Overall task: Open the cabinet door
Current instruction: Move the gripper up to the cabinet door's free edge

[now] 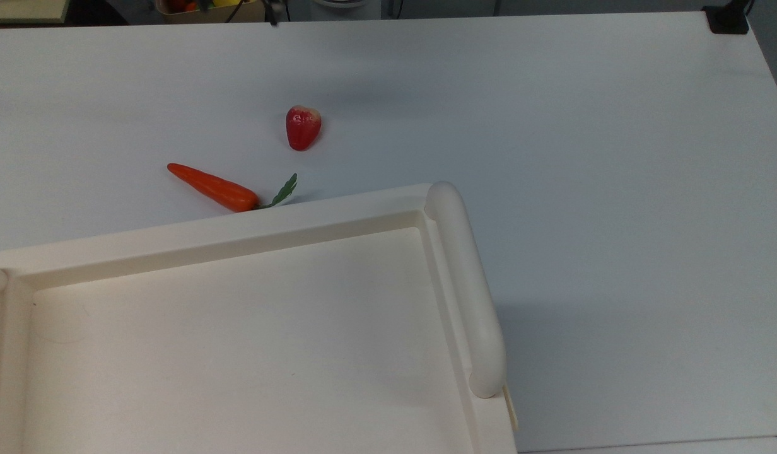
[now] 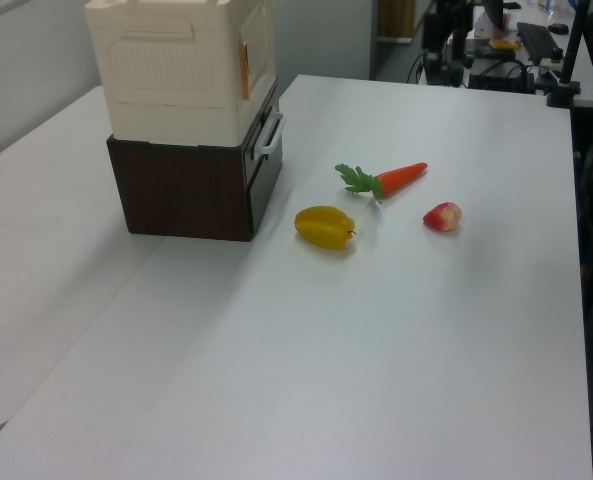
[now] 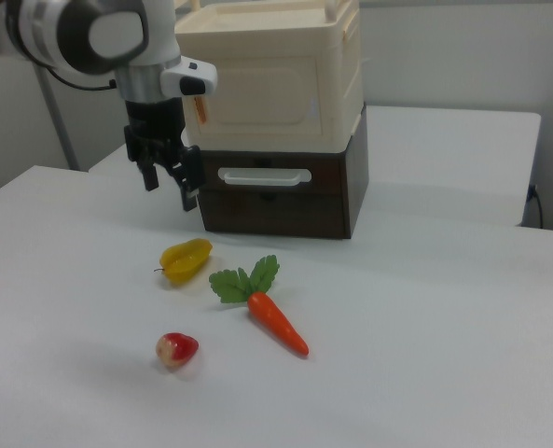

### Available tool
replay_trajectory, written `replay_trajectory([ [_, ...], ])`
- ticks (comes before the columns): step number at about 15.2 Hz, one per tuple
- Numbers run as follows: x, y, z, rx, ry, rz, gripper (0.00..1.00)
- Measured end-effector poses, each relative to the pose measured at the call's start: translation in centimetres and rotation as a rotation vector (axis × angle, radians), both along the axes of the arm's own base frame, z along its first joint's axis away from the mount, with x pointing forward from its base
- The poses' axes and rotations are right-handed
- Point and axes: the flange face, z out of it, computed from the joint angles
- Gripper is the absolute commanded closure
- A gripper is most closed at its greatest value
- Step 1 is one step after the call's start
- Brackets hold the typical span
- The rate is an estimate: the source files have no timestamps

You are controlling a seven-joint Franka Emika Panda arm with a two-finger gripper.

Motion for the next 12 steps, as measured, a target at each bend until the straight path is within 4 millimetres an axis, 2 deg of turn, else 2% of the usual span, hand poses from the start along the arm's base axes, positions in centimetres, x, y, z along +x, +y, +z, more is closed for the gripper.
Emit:
replay_trajectory([
  [2, 2.9, 2.8, -1.2, 0.037, -0.111, 0.024, 0.0],
  [4, 4.9, 5.4, -2.3, 0.078, -0.184, 0.04, 0.0],
  [6, 6.3, 6.7, -2.5, 0.086, -0.26, 0.045, 0.0],
  [10, 8.9, 8.6, -1.3, 0.076, -0.489, 0.053, 0.0],
  [12, 10.2, 9.8, -1.8, 0.066, -0.579, 0.065, 0.0],
])
